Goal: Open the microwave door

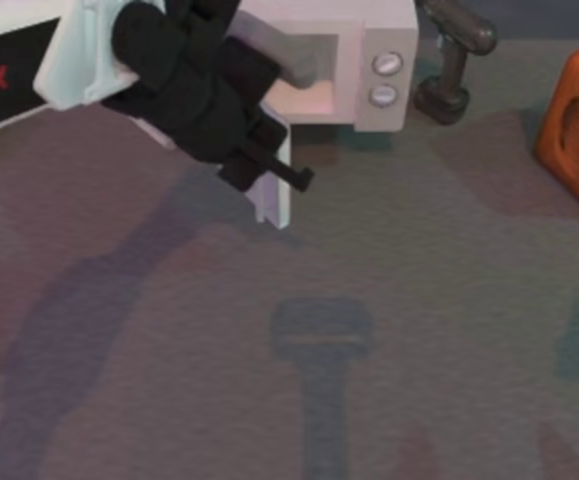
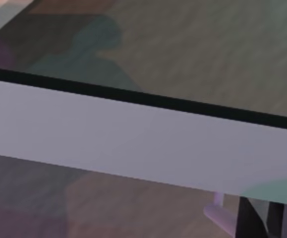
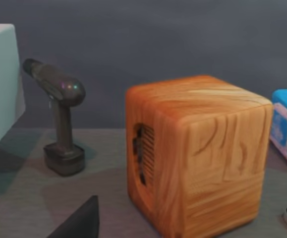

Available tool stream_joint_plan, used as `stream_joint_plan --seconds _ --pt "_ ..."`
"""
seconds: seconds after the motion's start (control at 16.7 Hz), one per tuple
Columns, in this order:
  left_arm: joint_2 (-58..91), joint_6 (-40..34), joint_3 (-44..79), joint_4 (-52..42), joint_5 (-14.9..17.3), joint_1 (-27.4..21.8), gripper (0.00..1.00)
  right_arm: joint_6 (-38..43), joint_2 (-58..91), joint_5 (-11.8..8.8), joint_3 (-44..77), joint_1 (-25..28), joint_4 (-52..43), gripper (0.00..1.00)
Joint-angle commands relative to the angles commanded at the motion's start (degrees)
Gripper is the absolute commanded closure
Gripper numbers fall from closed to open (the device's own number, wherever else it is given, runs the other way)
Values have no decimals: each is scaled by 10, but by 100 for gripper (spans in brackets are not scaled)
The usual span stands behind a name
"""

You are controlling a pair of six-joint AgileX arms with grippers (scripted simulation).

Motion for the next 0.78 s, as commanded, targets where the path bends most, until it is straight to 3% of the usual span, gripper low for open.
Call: stream_joint_plan --seconds 0.48,0.78 --pt "-28 97 -28 -12 49 38 100 0 0 0 0 0 0 0" --pt "-28 99 -29 -13 50 39 100 0 0 0 0 0 0 0"
